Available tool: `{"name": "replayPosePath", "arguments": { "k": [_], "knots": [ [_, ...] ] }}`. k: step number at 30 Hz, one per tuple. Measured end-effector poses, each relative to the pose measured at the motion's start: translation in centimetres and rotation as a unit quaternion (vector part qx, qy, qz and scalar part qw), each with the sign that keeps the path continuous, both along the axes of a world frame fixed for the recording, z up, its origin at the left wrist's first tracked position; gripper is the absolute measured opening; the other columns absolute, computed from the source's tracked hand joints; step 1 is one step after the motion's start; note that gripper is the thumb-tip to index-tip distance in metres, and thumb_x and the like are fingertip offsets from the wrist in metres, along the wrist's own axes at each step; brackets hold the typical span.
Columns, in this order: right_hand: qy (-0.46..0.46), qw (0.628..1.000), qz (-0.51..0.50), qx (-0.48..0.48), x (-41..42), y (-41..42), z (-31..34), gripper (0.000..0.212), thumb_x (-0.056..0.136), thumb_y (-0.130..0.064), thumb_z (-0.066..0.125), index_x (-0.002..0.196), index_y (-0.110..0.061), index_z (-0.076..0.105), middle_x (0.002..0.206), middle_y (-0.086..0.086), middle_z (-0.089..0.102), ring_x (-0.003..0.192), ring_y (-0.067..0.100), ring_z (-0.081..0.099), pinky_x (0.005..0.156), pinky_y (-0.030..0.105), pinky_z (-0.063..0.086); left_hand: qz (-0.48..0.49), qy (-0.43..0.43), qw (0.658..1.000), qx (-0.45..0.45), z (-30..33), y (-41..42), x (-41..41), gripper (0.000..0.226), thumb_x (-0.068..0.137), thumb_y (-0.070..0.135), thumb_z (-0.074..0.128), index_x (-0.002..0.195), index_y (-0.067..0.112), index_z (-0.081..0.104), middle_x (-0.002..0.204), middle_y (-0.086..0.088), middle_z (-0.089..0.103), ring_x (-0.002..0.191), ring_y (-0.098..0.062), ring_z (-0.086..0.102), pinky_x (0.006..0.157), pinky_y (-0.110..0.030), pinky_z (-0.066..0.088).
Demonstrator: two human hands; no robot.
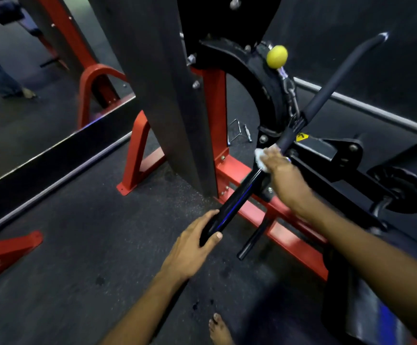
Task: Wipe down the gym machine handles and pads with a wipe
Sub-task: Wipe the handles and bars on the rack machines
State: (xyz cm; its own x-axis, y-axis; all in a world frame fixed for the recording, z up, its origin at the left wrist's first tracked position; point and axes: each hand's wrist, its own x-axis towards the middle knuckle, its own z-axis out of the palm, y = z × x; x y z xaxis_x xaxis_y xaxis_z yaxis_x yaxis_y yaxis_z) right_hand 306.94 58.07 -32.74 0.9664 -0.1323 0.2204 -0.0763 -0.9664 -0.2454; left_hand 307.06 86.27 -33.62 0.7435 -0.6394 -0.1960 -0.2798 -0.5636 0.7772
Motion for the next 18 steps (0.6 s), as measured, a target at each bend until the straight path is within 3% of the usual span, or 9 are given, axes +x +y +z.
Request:
{"name": "replayPosePath", "arguments": {
  "k": [2, 4, 6, 9, 13, 15, 18],
  "knots": [
    [-0.047, 0.995, 0.077, -0.039, -1.6, 2.4, -0.6, 0.036, 0.093, -0.011, 0.038, 0.12, -0.003, 0.061, 0.126, 0.007, 0.057, 0.125, 0.028, 0.049, 0.114, 0.045, 0.024, -0.024, -0.026, 0.999, 0.007, 0.8, -1.9, 1.2, 0.056, 0.09, 0.066, 0.043, 0.142, 0.054, 0.026, 0.149, 0.02, 0.035, 0.135, 0.0, 0.036, 0.113, -0.031, 0.032],
    [-0.032, 0.98, 0.173, -0.091, -2.9, 2.7, 0.1, 0.042, 0.089, -0.014, 0.037, 0.121, -0.002, 0.062, 0.126, 0.01, 0.061, 0.12, 0.028, 0.055, 0.106, 0.039, 0.032, -0.038, -0.049, 0.998, 0.008, 1.8, -4.6, 2.5, 0.059, 0.094, 0.057, 0.043, 0.148, 0.046, 0.021, 0.152, 0.021, 0.026, 0.138, 0.003, 0.027, 0.113, -0.024, 0.025],
    [-0.031, 0.968, 0.214, -0.127, -2.2, 0.0, 0.2, 0.043, 0.087, -0.013, 0.039, 0.124, -0.001, 0.059, 0.127, 0.015, 0.06, 0.119, 0.03, 0.056, 0.109, 0.03, 0.031, -0.04, -0.065, 0.997, 0.001, 2.5, -7.7, 3.7, 0.059, 0.099, 0.046, 0.042, 0.152, 0.038, 0.018, 0.156, 0.014, 0.024, 0.142, -0.003, 0.024, 0.115, -0.027, 0.023],
    [-0.038, 0.993, 0.087, -0.072, 0.4, -5.3, -0.5, 0.046, 0.084, 0.0, 0.052, 0.13, 0.003, 0.052, 0.132, 0.023, 0.053, 0.123, 0.039, 0.049, 0.113, 0.025, 0.015, -0.069, -0.074, 0.995, 0.018, 2.7, -11.4, 5.0, 0.061, 0.101, 0.042, 0.042, 0.153, 0.035, 0.012, 0.158, 0.006, 0.023, 0.143, -0.011, 0.025, 0.113, -0.031, 0.025],
    [-0.068, 0.997, -0.026, -0.002, 1.6, -6.1, -1.0, 0.051, 0.084, 0.009, 0.046, 0.135, 0.004, 0.045, 0.142, 0.024, 0.042, 0.134, 0.04, 0.035, 0.115, 0.031, 0.017, -0.101, -0.059, 0.991, 0.064, 1.4, -13.5, 5.8, 0.066, 0.1, 0.04, 0.045, 0.153, 0.04, 0.005, 0.158, 0.003, 0.027, 0.141, -0.022, 0.033, 0.111, -0.042, 0.033],
    [-0.095, 0.995, -0.022, 0.021, 0.3, -3.8, -2.1, 0.056, 0.082, 0.014, 0.036, 0.137, 0.004, 0.042, 0.145, 0.022, 0.036, 0.137, 0.036, 0.031, 0.117, 0.027, 0.013, -0.097, -0.043, 0.993, 0.05, 1.0, -13.5, 5.7, 0.064, 0.101, 0.036, 0.045, 0.153, 0.039, 0.008, 0.156, 0.002, 0.033, 0.138, -0.024, 0.038, 0.109, -0.041, 0.035],
    [-0.094, 0.993, 0.071, 0.006, -2.5, -1.7, -3.8, 0.059, 0.083, 0.017, 0.044, 0.14, 0.003, 0.038, 0.149, 0.016, 0.032, 0.14, 0.03, 0.027, 0.118, 0.032, 0.016, -0.1, -0.04, 0.994, 0.029, 0.8, -13.4, 5.7, 0.063, 0.102, 0.035, 0.044, 0.153, 0.039, 0.009, 0.157, 0.007, 0.03, 0.139, -0.019, 0.036, 0.111, -0.038, 0.033]
  ]
}}
